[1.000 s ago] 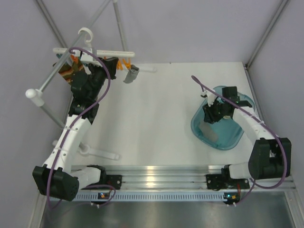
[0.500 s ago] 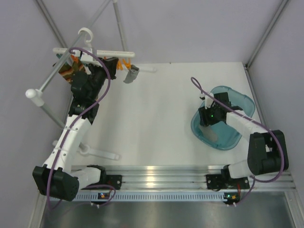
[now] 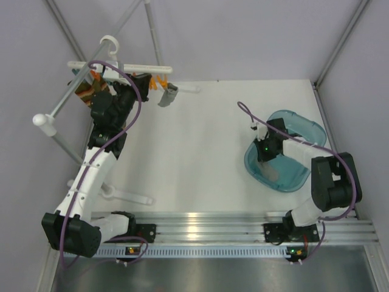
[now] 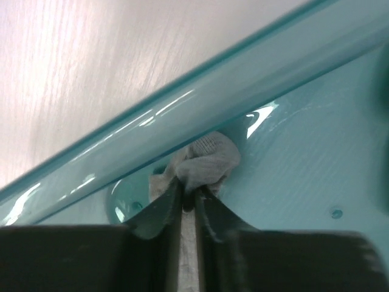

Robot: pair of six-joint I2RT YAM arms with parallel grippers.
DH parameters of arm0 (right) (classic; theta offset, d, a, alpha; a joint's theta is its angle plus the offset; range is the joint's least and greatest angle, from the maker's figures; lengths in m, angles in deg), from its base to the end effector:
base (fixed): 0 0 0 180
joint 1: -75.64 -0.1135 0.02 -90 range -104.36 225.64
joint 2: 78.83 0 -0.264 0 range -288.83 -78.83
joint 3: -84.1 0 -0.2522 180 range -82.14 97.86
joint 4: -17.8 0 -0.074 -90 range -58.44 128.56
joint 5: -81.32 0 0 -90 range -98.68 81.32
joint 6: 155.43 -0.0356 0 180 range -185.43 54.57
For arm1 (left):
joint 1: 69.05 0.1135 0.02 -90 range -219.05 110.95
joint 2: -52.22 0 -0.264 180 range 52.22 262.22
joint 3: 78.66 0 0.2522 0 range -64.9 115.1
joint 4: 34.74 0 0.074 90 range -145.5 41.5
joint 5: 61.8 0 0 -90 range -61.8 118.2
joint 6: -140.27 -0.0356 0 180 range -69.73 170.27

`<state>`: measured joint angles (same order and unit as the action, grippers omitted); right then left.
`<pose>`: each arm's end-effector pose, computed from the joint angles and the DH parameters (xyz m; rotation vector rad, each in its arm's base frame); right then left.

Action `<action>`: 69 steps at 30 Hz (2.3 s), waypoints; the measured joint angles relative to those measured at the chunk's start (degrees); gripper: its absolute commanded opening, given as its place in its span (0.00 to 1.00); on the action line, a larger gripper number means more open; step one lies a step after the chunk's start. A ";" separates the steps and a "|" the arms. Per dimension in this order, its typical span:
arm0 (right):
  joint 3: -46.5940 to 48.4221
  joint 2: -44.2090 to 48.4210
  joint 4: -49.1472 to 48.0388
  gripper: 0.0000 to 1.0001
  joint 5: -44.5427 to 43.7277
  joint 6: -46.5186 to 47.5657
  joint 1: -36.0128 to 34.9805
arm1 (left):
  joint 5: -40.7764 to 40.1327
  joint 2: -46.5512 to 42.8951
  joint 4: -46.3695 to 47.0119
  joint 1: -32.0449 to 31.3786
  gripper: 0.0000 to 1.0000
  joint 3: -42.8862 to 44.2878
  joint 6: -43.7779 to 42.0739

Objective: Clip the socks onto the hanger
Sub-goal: Pick up the sock from the bin, then clamp the sock onto the hanger.

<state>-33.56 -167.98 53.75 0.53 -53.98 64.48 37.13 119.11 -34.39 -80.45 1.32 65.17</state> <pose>0.2845 0.0619 0.1667 -0.5720 2.5966 0.2125 0.2618 -0.0584 0.4388 0.0922 1.3526 -0.4915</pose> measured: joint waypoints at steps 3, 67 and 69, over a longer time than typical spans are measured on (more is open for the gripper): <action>0.17 0.52 1.38 0.00 1.62 0.87 0.28 | -0.02 0.00 0.02 0.00 0.00 0.00 0.00; 43.93 -29.97 -81.66 0.00 41.57 -80.32 -26.86 | 0.24 -0.87 -2.19 0.11 0.00 0.39 7.76; 45.20 -29.97 -78.62 0.00 39.47 -77.53 -26.86 | 0.24 -0.87 -2.21 0.13 0.00 0.39 7.76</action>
<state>11.64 -197.94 -24.87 40.00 -131.51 37.62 37.37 118.24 -36.60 -80.32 1.71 72.93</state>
